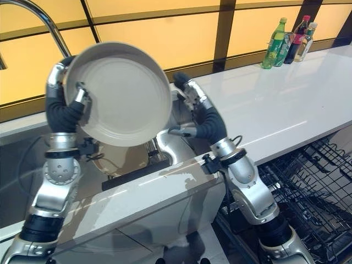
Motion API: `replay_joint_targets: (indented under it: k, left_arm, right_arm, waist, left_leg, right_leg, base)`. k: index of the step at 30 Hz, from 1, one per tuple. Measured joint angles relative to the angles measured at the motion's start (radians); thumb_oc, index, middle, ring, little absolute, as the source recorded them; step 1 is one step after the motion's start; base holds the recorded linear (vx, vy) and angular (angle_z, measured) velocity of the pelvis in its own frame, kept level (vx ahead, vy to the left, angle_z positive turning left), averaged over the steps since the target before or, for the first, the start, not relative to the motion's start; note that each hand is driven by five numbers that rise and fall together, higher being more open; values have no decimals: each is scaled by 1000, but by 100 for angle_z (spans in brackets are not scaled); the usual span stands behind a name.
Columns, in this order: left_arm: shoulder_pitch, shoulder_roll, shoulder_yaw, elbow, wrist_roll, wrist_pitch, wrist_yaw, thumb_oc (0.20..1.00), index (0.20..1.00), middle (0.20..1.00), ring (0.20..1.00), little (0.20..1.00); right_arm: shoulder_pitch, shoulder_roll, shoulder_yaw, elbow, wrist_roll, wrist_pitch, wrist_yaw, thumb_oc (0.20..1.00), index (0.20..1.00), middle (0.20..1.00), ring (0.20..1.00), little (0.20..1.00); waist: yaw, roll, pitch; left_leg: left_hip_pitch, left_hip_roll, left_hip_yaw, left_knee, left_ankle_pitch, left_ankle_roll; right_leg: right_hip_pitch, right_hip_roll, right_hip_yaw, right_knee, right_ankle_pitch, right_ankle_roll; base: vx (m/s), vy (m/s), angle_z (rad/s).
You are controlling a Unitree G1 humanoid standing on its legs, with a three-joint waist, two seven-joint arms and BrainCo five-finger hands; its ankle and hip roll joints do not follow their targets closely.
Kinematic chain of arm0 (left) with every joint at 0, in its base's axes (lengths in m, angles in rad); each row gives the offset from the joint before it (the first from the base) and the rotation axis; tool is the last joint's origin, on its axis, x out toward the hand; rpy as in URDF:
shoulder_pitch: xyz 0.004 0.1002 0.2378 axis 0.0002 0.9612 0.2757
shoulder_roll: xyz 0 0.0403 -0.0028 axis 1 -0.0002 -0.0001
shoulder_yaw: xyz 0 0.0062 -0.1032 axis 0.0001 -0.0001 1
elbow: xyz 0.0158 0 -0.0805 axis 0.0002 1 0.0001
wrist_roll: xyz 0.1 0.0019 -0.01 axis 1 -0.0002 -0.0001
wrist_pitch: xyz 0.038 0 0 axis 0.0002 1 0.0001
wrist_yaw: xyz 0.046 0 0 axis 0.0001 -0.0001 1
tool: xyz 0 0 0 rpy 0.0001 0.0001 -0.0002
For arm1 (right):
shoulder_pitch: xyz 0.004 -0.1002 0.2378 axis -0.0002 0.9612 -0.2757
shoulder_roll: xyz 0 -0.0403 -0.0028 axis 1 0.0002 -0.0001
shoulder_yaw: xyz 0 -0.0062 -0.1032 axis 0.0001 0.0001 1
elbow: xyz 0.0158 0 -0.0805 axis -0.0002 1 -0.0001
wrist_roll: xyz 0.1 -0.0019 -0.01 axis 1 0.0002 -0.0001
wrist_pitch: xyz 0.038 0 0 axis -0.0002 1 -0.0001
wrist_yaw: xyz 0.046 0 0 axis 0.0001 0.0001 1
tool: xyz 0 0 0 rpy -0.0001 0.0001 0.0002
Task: Pick up plates and place into dishwasher.
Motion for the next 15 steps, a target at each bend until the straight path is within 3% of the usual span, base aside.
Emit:
replay_joint_targets:
  k: [15]
  left_arm:
    - [0, -9, -17, -27, 133, -12, 73, 200, 200, 200, 200, 200]
  right_arm:
    - [-41, 50, 43, 1, 214, 41, -63, 1000, 1000, 1000, 1000, 1000]
  waist:
    - [26, -27, -44]
  left_leg:
    - [-9, -4, -14, 0, -1, -2]
  right_leg:
    - [1, -1, -14, -3, -1, -3]
  base:
    - [0, -4, 2]
